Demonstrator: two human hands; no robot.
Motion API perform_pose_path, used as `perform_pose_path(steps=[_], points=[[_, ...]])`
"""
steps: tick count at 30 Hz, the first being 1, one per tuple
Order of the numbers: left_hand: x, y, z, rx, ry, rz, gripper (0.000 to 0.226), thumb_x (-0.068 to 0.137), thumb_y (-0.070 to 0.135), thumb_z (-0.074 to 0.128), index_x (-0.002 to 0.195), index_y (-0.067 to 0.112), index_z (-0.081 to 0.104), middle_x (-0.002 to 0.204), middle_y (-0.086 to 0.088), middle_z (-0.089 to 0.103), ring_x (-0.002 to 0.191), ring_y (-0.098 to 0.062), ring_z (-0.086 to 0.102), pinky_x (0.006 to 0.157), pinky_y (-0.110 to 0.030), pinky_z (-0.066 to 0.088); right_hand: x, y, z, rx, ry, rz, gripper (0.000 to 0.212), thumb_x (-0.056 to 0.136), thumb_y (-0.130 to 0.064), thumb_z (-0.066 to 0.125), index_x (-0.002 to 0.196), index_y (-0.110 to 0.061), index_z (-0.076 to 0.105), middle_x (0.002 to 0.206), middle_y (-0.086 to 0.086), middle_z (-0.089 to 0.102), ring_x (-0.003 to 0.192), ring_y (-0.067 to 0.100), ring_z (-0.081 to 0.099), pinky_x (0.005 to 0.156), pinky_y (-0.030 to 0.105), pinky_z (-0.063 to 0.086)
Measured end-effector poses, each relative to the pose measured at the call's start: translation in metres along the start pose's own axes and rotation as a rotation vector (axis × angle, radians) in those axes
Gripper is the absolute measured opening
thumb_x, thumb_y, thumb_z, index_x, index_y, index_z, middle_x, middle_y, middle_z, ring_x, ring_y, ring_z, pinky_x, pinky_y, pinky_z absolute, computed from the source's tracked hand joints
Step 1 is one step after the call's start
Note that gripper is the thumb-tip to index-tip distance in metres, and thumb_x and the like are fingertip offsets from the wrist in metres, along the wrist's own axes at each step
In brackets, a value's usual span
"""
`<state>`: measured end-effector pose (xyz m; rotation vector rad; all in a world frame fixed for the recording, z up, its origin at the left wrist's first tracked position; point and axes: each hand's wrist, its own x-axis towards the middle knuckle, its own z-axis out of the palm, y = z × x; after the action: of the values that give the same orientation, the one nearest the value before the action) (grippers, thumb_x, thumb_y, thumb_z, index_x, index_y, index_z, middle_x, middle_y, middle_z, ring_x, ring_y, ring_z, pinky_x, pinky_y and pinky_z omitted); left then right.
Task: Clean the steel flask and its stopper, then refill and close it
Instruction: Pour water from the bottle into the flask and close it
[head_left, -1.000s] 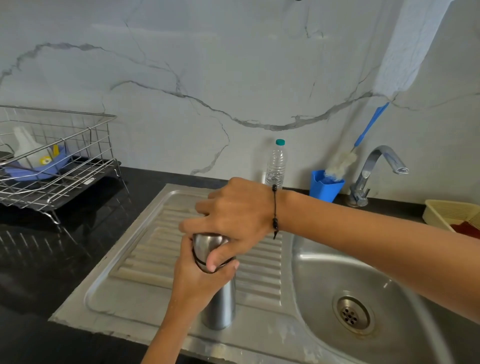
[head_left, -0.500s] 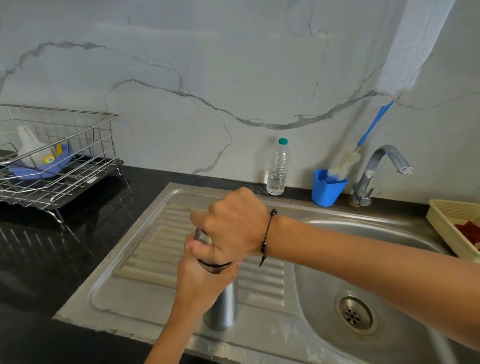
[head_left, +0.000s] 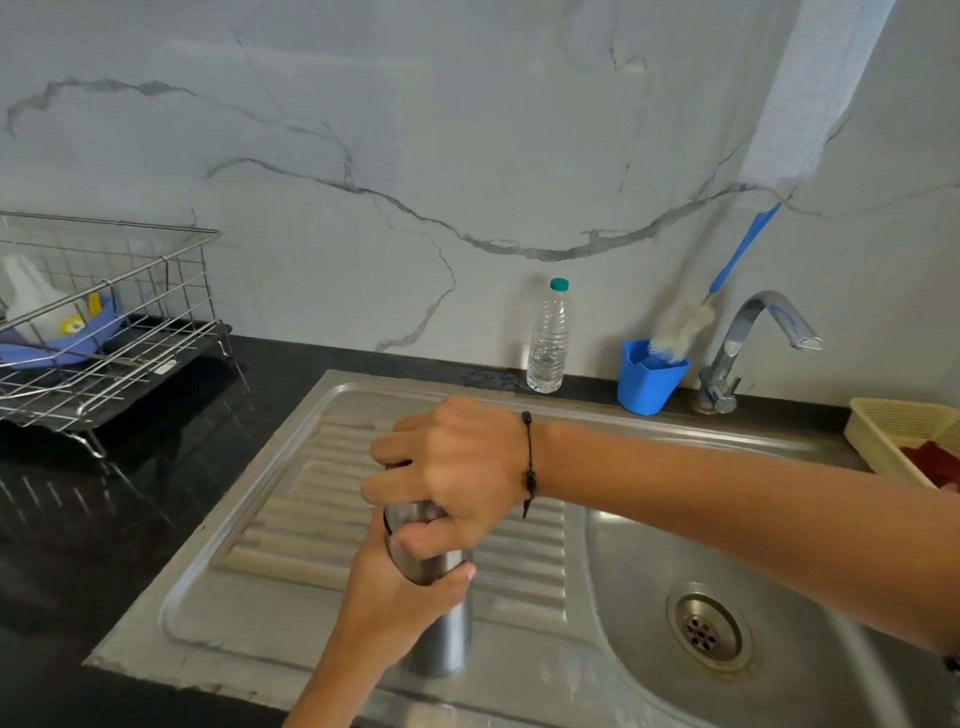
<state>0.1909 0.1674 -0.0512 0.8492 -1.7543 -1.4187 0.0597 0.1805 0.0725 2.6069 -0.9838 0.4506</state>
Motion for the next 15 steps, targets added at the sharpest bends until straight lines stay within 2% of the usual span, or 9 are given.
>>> perform_pose_path(steps=[5,7,10,12,15], points=[[-0.002,-0.004,0.004,0.005,0.026,0.027,0.067,0.045,0.037,0.078,0.096,-0.003,0.061,0.076,0.005,0.07,0.071,-0.009,0.066,0.06,-0.015,0.048,-0.004,-0.009,0.003,-0.009,0.027,0.132,0.035,0.076,-0.041,0.044,0.08,-0.016,0.067,0.063,0.004,0.053,0.043,0.021,0.039,0.043,0.018,0.021],[-0.003,-0.002,0.005,0.026,0.058,0.046,0.068,0.046,0.035,0.079,0.098,-0.004,0.06,0.073,0.01,0.069,0.067,-0.003,0.065,0.058,-0.013,0.048,-0.004,-0.013,0.003,-0.025,0.026,0.195,0.037,0.075,-0.042,0.039,0.08,-0.018,0.068,0.064,0.004,0.053,0.042,0.021,0.039,0.043,0.018,0.021],[-0.004,0.003,0.011,0.052,0.103,0.029,0.053,0.054,0.009,0.087,0.095,0.01,0.054,0.068,0.019,0.067,0.063,0.003,0.062,0.053,-0.009,0.045,-0.004,-0.018,0.005,-0.064,0.03,0.325,0.039,0.073,-0.041,0.034,0.077,-0.019,0.066,0.068,0.004,0.055,0.039,0.022,0.041,0.042,0.017,0.022],[-0.005,0.005,0.013,0.053,0.122,0.021,0.054,0.05,0.015,0.086,0.092,0.017,0.053,0.072,0.024,0.066,0.065,0.005,0.063,0.052,-0.009,0.045,-0.003,-0.022,0.005,-0.079,0.024,0.409,0.038,0.072,-0.041,0.034,0.075,-0.021,0.066,0.069,0.003,0.055,0.039,0.022,0.042,0.043,0.016,0.022],[-0.007,0.005,0.011,0.072,0.116,-0.001,0.053,0.048,0.025,0.079,0.093,0.012,0.057,0.073,0.017,0.069,0.065,0.0,0.065,0.052,-0.012,0.047,-0.001,-0.031,0.006,-0.12,0.014,0.504,0.036,0.071,-0.043,0.034,0.071,-0.024,0.063,0.067,0.001,0.051,0.038,0.02,0.043,0.043,0.015,0.02]])
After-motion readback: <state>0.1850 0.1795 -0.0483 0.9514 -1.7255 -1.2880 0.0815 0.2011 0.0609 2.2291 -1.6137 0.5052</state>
